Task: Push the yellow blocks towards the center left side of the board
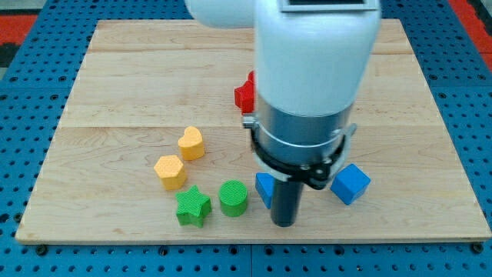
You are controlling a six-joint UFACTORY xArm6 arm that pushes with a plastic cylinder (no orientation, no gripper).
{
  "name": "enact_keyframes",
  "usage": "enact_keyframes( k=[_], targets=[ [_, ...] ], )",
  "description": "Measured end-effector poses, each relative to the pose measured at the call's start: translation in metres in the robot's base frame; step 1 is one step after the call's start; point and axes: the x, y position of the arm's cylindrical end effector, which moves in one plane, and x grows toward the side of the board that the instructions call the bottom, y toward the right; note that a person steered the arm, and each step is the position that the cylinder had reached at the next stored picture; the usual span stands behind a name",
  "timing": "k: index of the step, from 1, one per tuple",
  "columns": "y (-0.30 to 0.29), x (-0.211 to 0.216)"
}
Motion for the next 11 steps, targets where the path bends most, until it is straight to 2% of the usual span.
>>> enact_keyframes(
  k=[3, 5, 6, 7, 8, 9, 10, 11],
  targets=[
    [0.01, -0.014],
    [-0.074, -0.061],
    [-0.094, -0.077],
    [-0.09, -0.068],
    [-0.098, -0.122],
    [-0.149, -0.122],
    [-0.161, -0.104],
    [-0.129, -0.075]
  ],
)
